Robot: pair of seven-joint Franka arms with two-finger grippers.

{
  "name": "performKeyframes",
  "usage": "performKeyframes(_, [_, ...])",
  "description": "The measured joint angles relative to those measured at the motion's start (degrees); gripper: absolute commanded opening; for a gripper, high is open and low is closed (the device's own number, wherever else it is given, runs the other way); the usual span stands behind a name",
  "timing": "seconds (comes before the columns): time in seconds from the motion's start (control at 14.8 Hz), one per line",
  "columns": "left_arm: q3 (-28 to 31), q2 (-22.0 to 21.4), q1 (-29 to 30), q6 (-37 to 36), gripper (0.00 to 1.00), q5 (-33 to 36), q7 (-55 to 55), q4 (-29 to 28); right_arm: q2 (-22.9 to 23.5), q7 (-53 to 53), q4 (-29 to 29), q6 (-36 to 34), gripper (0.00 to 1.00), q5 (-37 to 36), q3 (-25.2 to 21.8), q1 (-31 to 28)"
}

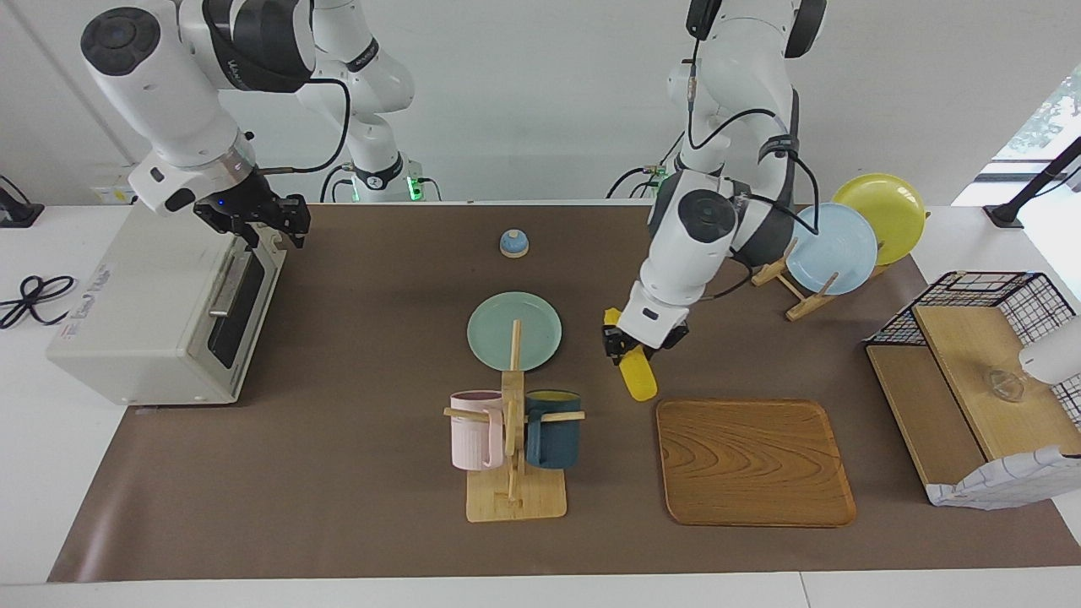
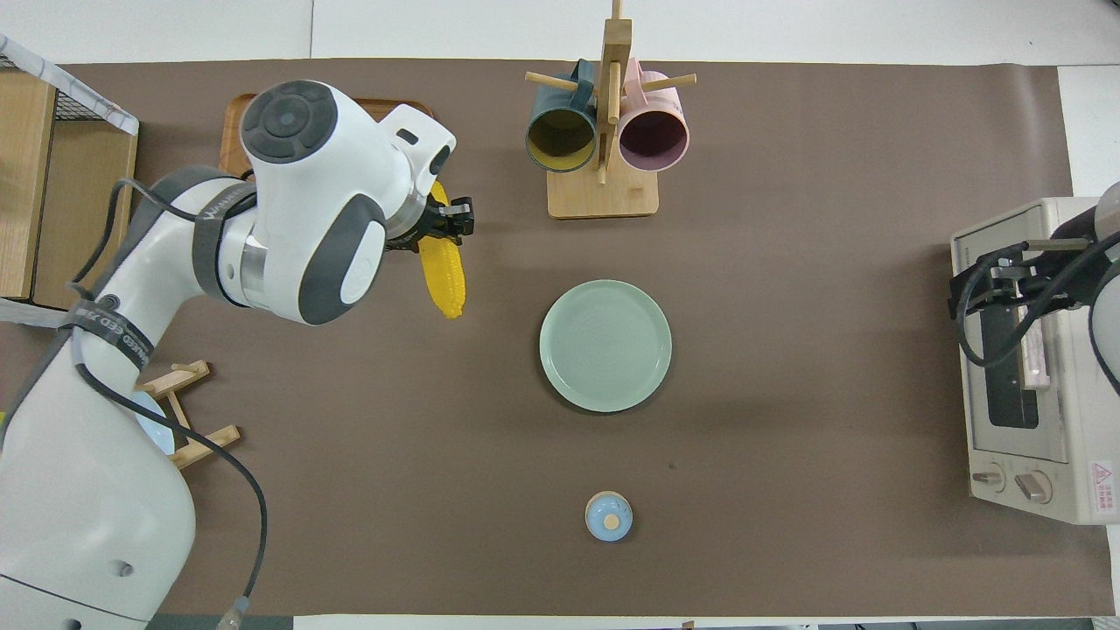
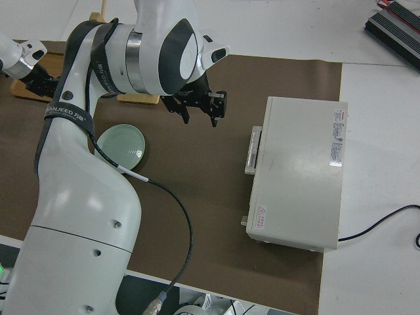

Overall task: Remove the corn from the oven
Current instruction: 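Carry the corn with the left gripper toward the wooden tray, then lower the corn onto the wooden tray and open the left gripper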

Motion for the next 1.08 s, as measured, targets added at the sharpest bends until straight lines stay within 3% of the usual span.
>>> performKeyframes(0.27, [0.0,1.7,6.3,0.0,0.00,0.0,8.5,2.5,0.0,0.0,0.0,0.0,1.00,0.0,-0.1,-0.2])
performKeyframes(0.74, [0.0,13.4,11.3,0.0,0.00,0.2,15.7,16.1,0.0,0.0,0.1,-0.3,1.00,0.0,-0.5,-0.1])
performKeyframes(1.08, [-0.1,18.2,13.0,0.3,0.00,0.4,18.5,22.2,-0.1,0.0,0.3,-1.9,1.00,0.0,-0.8,0.3])
